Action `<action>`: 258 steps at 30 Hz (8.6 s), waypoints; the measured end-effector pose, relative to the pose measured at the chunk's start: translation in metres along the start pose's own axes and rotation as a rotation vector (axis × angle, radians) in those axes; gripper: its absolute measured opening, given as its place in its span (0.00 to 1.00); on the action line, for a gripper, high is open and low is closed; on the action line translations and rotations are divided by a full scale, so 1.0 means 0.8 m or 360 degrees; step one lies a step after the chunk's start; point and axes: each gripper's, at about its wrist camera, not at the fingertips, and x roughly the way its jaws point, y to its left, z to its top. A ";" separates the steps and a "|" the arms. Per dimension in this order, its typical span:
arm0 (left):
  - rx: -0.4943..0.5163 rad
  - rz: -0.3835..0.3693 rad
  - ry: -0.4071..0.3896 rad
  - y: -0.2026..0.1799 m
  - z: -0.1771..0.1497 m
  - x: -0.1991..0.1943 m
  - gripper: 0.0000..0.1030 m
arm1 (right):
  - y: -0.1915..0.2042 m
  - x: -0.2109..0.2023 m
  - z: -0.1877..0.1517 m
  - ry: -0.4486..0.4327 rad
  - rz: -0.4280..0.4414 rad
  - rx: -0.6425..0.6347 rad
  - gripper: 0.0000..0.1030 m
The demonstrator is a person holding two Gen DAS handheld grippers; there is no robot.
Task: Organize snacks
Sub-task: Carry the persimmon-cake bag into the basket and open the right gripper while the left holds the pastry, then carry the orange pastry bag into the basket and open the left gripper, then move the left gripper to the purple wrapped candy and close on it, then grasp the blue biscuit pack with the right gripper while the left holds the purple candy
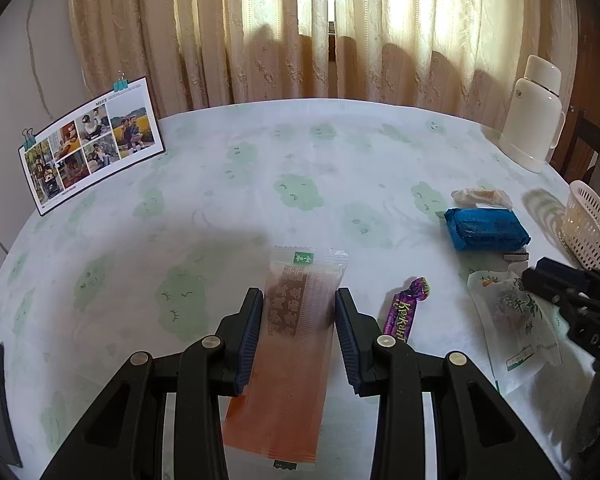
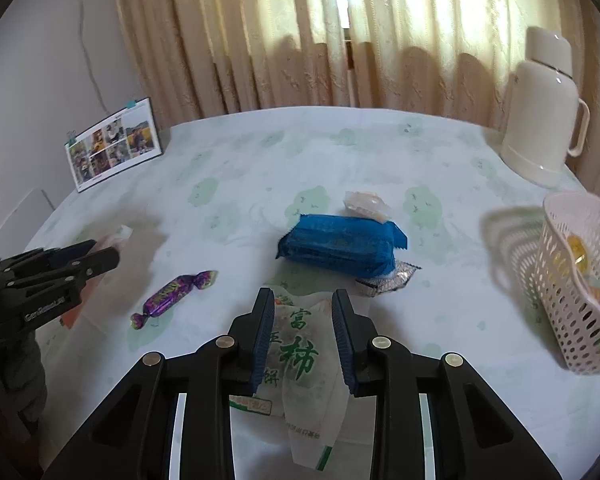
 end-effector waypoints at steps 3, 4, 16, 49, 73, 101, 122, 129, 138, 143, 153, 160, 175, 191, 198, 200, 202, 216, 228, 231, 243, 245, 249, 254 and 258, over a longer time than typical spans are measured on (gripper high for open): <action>0.0001 -0.0001 0.0000 0.000 0.000 0.000 0.32 | -0.005 0.015 -0.001 0.0053 0.0039 0.0040 0.74; 0.0002 -0.0001 0.0000 0.000 0.000 0.000 0.32 | -0.004 0.019 -0.001 0.0064 0.0037 0.0033 0.75; 0.0016 -0.0007 0.0000 -0.003 -0.001 0.000 0.33 | 0.029 0.046 -0.014 0.0176 -0.0110 -0.0207 0.49; -0.0001 -0.0015 0.0046 -0.011 -0.005 0.013 0.33 | -0.130 -0.102 0.018 -0.0371 -0.0414 0.0264 0.42; 0.0163 -0.0010 -0.0046 -0.083 0.031 -0.020 0.33 | -0.225 -0.107 0.006 -0.0496 -0.0698 0.0434 0.50; 0.0507 -0.0643 0.0002 -0.350 0.108 -0.009 0.33 | -0.266 -0.161 -0.025 -0.0714 -0.0724 0.0728 0.58; 0.0420 -0.0738 0.0047 -0.393 0.126 0.020 0.68 | -0.267 -0.161 -0.030 -0.0700 -0.0705 0.0767 0.58; 0.0392 -0.0664 0.0060 -0.359 0.118 0.019 0.68 | -0.265 -0.159 -0.031 -0.0700 -0.0700 0.0747 0.58; 0.0296 -0.0529 0.0056 -0.290 0.112 0.011 0.71 | -0.247 -0.156 -0.027 -0.0746 -0.0686 0.0637 0.60; 0.0278 -0.0434 0.0020 -0.252 0.104 0.001 0.72 | -0.231 -0.153 -0.025 -0.0774 -0.0693 0.0536 0.62; 0.0173 -0.0266 0.0019 -0.160 0.074 -0.006 0.74 | -0.205 -0.142 -0.022 -0.0756 -0.0670 0.0380 0.65; 0.0100 -0.0146 0.0080 -0.106 0.050 0.007 0.74 | -0.196 -0.133 -0.022 -0.0730 -0.0670 0.0330 0.66; 0.0047 -0.0069 0.0267 -0.070 0.003 0.055 0.66 | -0.186 -0.124 -0.022 -0.0686 -0.0678 0.0270 0.66; 0.0069 -0.0108 0.0249 -0.073 -0.005 0.056 0.19 | -0.183 -0.121 -0.021 -0.0672 -0.0683 0.0235 0.66; 0.0037 -0.0115 0.0210 -0.068 -0.002 0.047 0.15 | -0.173 -0.122 -0.023 -0.0704 -0.0748 0.0168 0.66; 0.0028 -0.0121 0.0187 -0.066 0.000 0.041 0.15 | -0.166 -0.122 -0.024 -0.0721 -0.0778 0.0133 0.66; 0.0011 -0.0135 0.0165 -0.062 0.002 0.035 0.15 | -0.161 -0.123 -0.025 -0.0738 -0.0800 0.0114 0.66; -0.0043 -0.0190 0.0103 -0.053 0.003 0.012 0.15 | -0.063 -0.083 0.005 -0.0577 -0.0397 -0.0189 0.74; -0.0080 -0.0242 0.0073 -0.046 0.006 -0.001 0.15 | -0.065 0.022 0.040 -0.0116 0.0029 -0.0061 0.74; -0.0086 -0.0246 0.0068 -0.045 0.006 -0.004 0.15 | -0.056 0.038 0.044 -0.0066 0.0073 -0.0074 0.74; -0.0130 -0.0253 0.0071 -0.040 0.007 -0.006 0.15 | 0.008 0.031 0.030 0.0110 0.0684 -0.0209 0.74; -0.0127 -0.0253 0.0070 -0.040 0.007 -0.006 0.15 | 0.016 0.027 0.031 0.0081 0.0616 -0.0261 0.74; -0.0135 -0.0259 0.0064 -0.037 0.007 -0.008 0.15 | 0.010 0.040 0.035 0.0078 0.0489 -0.0246 0.74; -0.0140 -0.0266 0.0061 -0.037 0.007 -0.009 0.15 | -0.001 0.057 0.045 0.0082 0.0414 -0.0204 0.74; -0.0144 -0.0272 0.0062 -0.038 0.007 -0.010 0.15 | 0.008 0.067 0.051 0.0074 0.0327 -0.0270 0.74</action>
